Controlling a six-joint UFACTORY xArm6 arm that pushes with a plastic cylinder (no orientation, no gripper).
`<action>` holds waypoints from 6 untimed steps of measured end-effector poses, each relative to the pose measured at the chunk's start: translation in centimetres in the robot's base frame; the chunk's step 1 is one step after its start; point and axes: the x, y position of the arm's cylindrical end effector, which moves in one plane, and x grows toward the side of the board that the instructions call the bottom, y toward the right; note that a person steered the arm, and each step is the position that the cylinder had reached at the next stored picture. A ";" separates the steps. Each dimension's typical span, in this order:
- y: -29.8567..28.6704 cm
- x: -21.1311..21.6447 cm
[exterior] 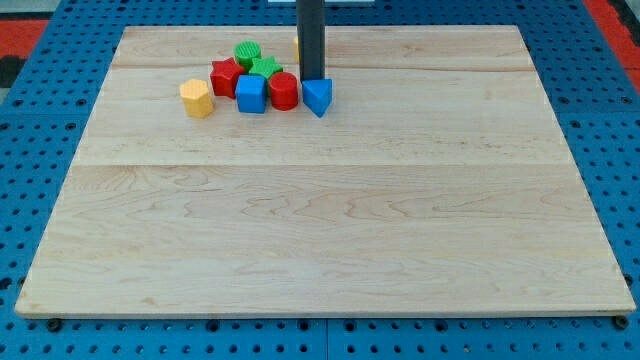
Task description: Move blue triangle vertically towards yellow heart
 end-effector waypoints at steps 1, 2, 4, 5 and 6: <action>5.9 0.1; 7.6 2.9; 4.5 -1.8; 4.4 0.6; 4.0 2.1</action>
